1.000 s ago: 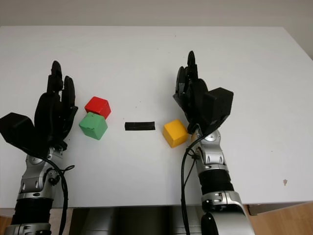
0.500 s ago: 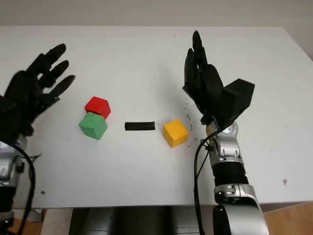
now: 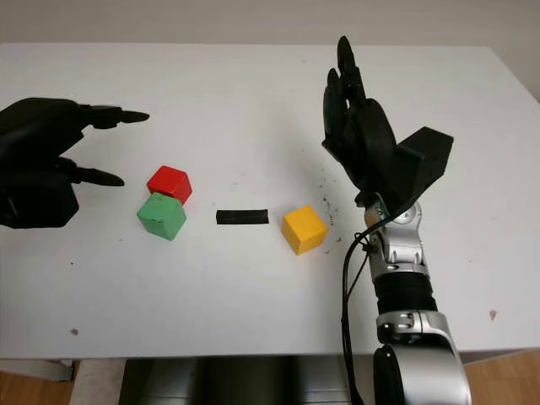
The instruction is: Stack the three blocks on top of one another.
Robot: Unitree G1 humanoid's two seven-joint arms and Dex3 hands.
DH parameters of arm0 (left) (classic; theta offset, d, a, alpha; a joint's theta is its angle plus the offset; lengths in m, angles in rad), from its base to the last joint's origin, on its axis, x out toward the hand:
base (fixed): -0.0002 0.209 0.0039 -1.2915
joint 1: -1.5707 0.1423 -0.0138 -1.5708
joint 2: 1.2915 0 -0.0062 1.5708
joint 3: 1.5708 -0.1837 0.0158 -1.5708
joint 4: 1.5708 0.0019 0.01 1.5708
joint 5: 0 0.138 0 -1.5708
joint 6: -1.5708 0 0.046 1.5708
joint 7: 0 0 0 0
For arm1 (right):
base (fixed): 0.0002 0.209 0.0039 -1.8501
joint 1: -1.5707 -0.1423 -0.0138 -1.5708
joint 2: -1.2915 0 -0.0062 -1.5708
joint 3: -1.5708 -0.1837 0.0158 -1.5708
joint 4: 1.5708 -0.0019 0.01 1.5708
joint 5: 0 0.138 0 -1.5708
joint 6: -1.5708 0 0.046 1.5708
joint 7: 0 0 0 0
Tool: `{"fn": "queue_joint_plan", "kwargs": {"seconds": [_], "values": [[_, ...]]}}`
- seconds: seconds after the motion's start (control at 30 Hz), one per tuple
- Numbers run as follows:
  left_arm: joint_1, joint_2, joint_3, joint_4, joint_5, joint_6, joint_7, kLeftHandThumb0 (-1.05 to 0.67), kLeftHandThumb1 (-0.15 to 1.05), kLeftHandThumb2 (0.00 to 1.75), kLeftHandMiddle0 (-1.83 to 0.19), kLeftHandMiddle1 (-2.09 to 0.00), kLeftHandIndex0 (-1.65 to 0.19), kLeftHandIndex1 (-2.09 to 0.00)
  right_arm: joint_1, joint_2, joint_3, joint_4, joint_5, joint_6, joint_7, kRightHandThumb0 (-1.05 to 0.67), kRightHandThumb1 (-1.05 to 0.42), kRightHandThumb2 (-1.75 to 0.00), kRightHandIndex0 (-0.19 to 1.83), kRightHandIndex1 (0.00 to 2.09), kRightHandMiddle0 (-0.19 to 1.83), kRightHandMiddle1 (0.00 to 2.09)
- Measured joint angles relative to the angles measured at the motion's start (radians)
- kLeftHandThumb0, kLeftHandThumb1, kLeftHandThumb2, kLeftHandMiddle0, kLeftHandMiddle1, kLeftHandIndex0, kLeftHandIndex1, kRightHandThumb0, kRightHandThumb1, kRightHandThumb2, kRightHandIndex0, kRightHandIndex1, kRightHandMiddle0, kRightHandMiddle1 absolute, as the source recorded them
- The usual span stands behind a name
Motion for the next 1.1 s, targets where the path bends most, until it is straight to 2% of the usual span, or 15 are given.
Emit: {"fn": "queue_joint_plan", "kwargs": {"seconds": [0.1, 0.2, 0.27, 0.43, 0.53, 0.67, 0.8, 1.1], "values": [[-0.06, 0.019, -0.085, 0.064, 0.161, -0.091, 0.092, -0.52, 0.87, 0.06, -0.08, -0.01, -0.22, -0.02, -0.003, -0.001, 0.001, 0.0, -0.002, 0.0, 0.0, -0.74, -1.05, -0.67, -0.15, 0.02, -0.14, 0.0], [-0.148, 0.061, -0.193, 0.146, 0.367, -0.237, 0.274, -0.52, 0.85, 0.05, -0.04, -0.01, -0.2, -0.02, -0.004, -0.003, 0.001, 0.001, -0.007, 0.0, -0.003, -0.74, -1.05, -0.68, -0.14, 0.02, -0.14, 0.0], [-0.204, 0.071, -0.254, 0.191, 0.481, -0.293, 0.393, -0.51, 0.86, 0.05, -0.03, -0.03, -0.2, -0.03, -0.004, -0.003, 0.004, 0.001, -0.011, 0.0, -0.009, -0.74, -1.05, -0.67, -0.14, 0.02, -0.14, 0.0], [-0.324, 0.084, -0.375, 0.319, 0.683, -0.356, 0.696, -0.36, 0.9, 0.06, 0.11, -0.01, -0.17, -0.03, -0.004, -0.003, 0.003, 0.001, -0.01, 0.0, -0.01, -0.75, -1.05, -0.67, -0.16, 0.01, -0.16, 0.0], [-0.389, 0.084, -0.453, 0.362, 0.789, -0.36, 0.818, -0.35, 0.9, 0.06, 0.09, -0.04, -0.2, -0.05, -0.004, -0.001, 0.005, 0.002, -0.011, 0.0, -0.013, -0.75, -1.05, -0.67, -0.17, 0.01, -0.18, 0.0], [-0.461, 0.084, -0.535, 0.387, 0.871, -0.392, 0.883, -0.42, 0.91, 0.06, 0.1, -0.04, -0.18, -0.04, -0.004, -0.001, 0.006, 0.002, -0.014, 0.002, -0.016, -0.74, -1.05, -0.68, -0.17, 0.0, -0.19, 0.0], [-0.506, 0.081, -0.587, 0.407, 0.89, -0.449, 0.924, -0.47, 0.9, 0.06, 0.07, -0.06, -0.24, -0.07, -0.004, -0.001, 0.006, 0.002, -0.014, 0.004, -0.015, -0.73, -1.05, -0.7, -0.19, 0.0, -0.19, 0.0], [-0.562, 0.078, -0.643, 0.412, 0.891, -0.565, 0.938, -0.34, 0.88, 0.05, 0.02, -0.07, -0.35, -0.15, -0.002, 0.002, 0.01, 0.001, -0.015, 0.026, -0.017, -0.74, -1.05, -0.68, -0.19, 0.0, -0.19, 0.0]]}}
